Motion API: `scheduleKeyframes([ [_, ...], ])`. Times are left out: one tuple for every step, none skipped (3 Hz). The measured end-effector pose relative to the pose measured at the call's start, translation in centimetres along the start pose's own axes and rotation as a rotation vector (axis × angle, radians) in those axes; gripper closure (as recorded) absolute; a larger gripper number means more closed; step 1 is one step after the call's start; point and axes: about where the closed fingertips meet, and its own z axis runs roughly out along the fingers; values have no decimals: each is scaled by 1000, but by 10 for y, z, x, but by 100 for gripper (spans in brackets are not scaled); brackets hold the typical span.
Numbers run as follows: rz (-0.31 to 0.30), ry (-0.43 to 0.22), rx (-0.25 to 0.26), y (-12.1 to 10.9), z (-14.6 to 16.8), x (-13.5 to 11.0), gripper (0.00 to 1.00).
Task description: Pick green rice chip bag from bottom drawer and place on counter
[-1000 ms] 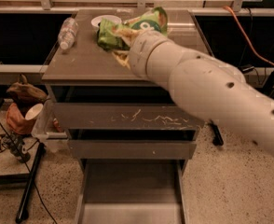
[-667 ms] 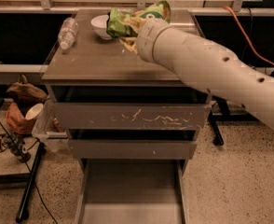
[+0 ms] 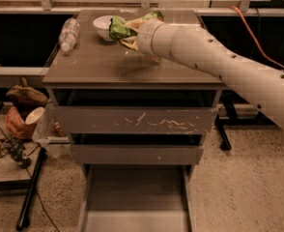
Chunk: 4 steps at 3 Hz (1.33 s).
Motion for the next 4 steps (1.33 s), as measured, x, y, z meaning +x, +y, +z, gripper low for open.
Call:
scheduleKeyframes([
  [85,-20,-59,33,10,15,100],
  [85,-20,-59,33,11,15,100],
  [85,-20,-59,33,11,15,82],
  [85,-20,-59,33,11,15,59],
])
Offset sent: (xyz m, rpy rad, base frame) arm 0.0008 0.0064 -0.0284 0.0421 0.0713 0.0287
